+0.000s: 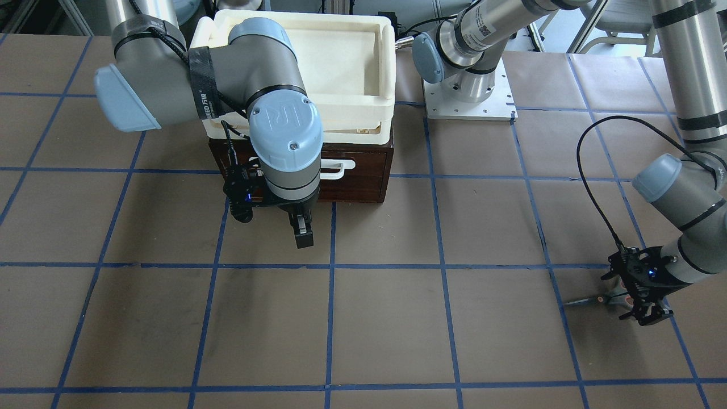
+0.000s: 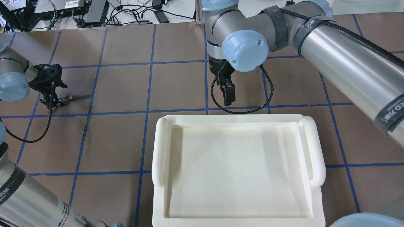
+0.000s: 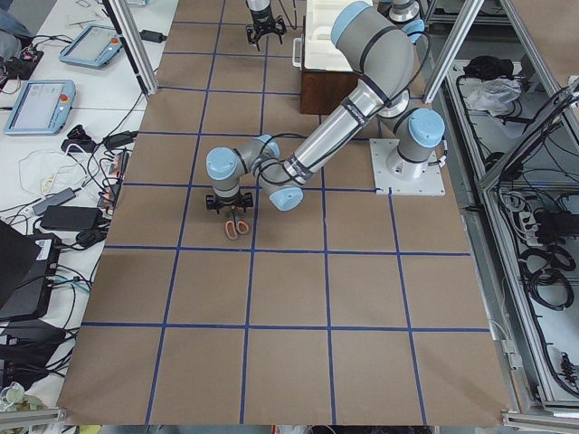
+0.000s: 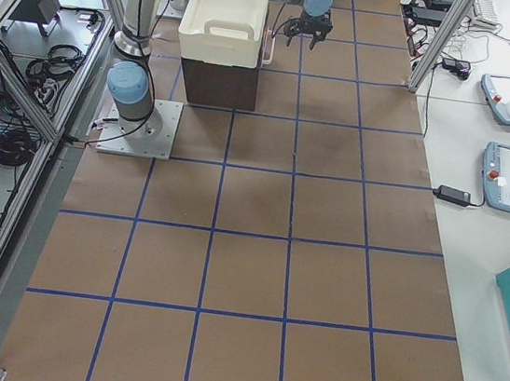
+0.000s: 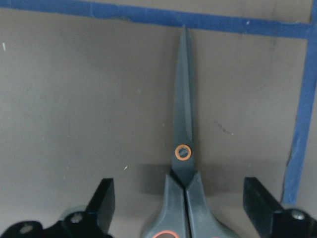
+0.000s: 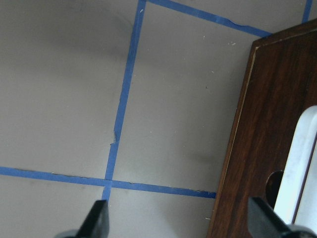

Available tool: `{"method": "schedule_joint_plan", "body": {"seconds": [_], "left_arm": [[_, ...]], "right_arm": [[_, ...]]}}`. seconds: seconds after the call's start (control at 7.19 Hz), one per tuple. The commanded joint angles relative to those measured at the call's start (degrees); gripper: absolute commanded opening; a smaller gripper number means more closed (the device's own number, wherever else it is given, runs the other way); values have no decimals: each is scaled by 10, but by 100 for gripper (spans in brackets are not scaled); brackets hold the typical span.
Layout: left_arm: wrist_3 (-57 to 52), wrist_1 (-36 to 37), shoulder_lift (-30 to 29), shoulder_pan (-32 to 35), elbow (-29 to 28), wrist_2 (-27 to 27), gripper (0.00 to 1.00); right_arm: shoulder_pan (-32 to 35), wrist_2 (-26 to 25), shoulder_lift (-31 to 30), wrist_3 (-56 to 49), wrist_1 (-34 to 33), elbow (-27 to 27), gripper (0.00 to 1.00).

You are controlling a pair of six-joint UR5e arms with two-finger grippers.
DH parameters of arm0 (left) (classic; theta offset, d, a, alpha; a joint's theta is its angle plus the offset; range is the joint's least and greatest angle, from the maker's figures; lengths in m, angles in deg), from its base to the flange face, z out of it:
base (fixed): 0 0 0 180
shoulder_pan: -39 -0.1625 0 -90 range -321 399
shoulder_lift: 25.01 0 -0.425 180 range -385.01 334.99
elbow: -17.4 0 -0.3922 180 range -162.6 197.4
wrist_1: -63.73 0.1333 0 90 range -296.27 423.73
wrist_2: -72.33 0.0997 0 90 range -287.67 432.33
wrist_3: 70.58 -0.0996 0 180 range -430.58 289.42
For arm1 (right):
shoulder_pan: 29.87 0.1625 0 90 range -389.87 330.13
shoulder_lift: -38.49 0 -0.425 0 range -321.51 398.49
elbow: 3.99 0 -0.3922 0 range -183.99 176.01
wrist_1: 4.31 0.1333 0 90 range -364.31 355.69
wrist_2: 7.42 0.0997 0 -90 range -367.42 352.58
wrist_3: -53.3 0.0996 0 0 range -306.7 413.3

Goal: Place scissors in drawer with both arms

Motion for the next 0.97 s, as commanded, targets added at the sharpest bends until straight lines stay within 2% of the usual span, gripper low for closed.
{"method": "schedule_joint_plan", "body": {"seconds": [0.0,0.28,0.56,0.84], "left_arm": [[3,1,-2,1,0,16,91],[22,1,-3,5,1,29,90],[23,1,-7,8,1,28,82],[21,12,-12,9,0,28,79]], "right_arm": [[1,21,1,18,30,0,100],[1,42,2,25,53,1,100],[1,41,3,28,106,3,100],[1,43,3,29,106,14,100]]}}
